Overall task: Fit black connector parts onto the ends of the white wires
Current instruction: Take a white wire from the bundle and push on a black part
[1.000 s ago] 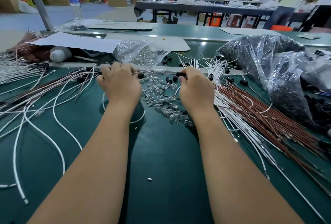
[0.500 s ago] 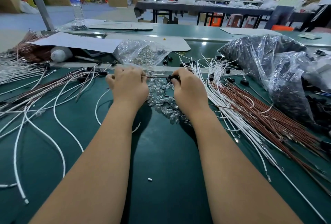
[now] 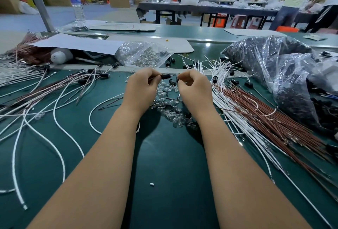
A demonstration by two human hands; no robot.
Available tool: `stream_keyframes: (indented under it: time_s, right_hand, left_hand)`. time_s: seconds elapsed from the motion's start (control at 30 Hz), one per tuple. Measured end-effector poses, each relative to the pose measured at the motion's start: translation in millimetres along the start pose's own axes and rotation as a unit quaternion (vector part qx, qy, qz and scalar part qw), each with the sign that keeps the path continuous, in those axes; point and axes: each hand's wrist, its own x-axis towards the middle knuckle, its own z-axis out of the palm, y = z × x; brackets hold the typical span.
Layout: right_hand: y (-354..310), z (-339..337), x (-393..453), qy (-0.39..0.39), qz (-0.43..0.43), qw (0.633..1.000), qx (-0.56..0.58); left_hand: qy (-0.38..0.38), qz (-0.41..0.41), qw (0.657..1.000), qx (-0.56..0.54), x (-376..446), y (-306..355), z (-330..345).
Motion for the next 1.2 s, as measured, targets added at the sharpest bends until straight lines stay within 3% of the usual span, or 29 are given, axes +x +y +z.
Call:
stream_keyframes:
  time_s: [0.17, 0.57, 0.83, 0.97, 1.2]
  right_hand:
    - [-1.8, -2.4, 0.9, 0.019, 0.043, 0.996, 0.074]
    - [4.0, -5.1, 7.6, 0.036, 0.046, 0.99, 0.129]
    - [-0.8, -2.0, 4.8, 0.001, 0.007, 0.992, 0.127]
    - [-0.9, -2.7, 4.3, 0.0, 0.005, 0.992, 0.124]
    - [-2.5, -3.4, 4.0, 0.043, 0.006, 0.996, 0.074]
  left_hand:
    - [-0.006, 0.013, 1.0, -0.017, -0.7, 0.4, -0.4]
    - [-0.032, 0.022, 0.999, -0.03, -2.8, 2.6, -0.1]
    - [-0.064, -0.003, 0.997, -0.051, -3.6, 4.9, 2.0]
    - [-0.093, -0.03, 0.989, -0.111, -4.8, 7.5, 2.4]
    - [-0.096, -0.03, 0.983, -0.152, -4.5, 8.3, 0.9]
